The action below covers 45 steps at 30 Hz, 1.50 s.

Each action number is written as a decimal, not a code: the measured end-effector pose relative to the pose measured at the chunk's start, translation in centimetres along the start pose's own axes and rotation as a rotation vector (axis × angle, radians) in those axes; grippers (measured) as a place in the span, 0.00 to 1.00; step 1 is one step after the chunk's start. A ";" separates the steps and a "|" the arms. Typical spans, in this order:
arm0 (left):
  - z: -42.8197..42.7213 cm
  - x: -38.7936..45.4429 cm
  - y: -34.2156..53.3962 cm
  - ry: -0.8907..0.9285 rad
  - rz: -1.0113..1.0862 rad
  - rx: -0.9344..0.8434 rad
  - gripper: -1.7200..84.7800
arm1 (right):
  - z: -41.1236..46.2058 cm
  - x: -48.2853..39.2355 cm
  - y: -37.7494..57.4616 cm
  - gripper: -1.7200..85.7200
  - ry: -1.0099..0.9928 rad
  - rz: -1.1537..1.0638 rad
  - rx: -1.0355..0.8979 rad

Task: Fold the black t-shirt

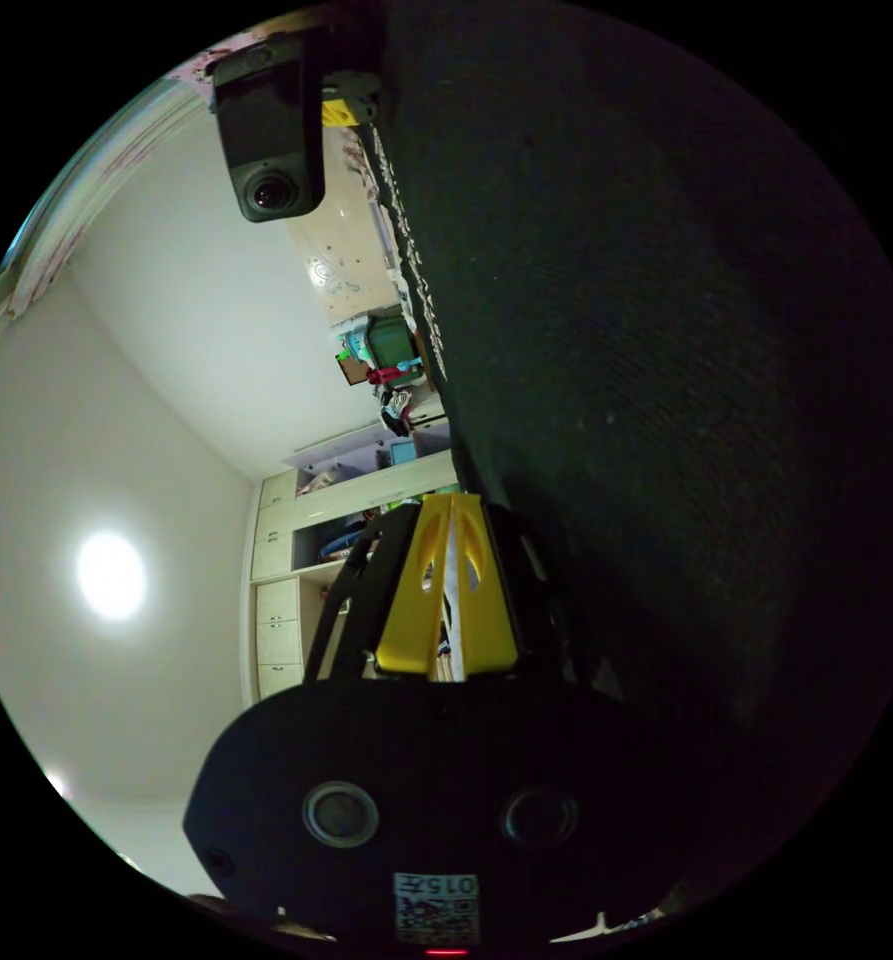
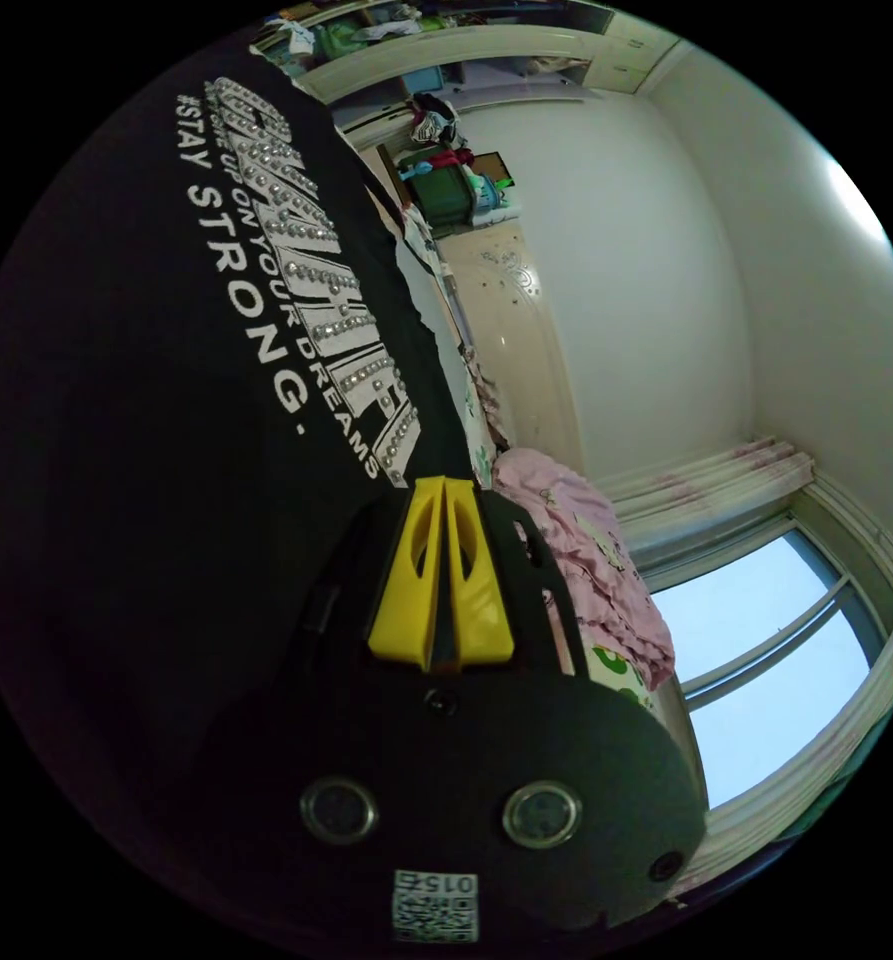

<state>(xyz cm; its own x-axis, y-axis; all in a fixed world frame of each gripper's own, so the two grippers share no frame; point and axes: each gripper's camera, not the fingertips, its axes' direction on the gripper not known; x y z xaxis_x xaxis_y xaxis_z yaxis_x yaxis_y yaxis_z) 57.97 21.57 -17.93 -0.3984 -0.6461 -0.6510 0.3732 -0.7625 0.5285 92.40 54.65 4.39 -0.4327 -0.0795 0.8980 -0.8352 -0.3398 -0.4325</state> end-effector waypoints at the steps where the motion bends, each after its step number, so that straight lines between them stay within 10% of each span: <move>1: -0.1 0.2 -0.3 0.000 -0.001 0.000 0.01 | 0.4 0.6 1.1 0.01 -0.045 0.014 -0.012; 20: -1.5 12.4 -7.5 0.014 -0.017 0.001 0.01 | 12.2 19.0 36.5 0.01 -1.213 0.866 0.432; 34: 0.8 26.6 -8.3 0.037 -0.078 0.059 0.01 | 15.9 16.5 47.5 0.01 -1.199 0.885 0.478; 45: 9.8 27.1 19.8 0.703 -1.366 0.184 0.02 | 15.2 15.3 51.5 0.01 -1.185 0.708 0.582</move>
<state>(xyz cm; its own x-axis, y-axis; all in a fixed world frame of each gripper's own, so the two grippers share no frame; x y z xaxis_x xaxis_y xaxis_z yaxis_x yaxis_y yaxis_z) 46.39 -11.34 -19.75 0.1423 0.6263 -0.7664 -0.0600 -0.7674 -0.6383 47.97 21.75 -2.94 0.0780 -0.9791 0.1879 -0.2042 -0.2002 -0.9583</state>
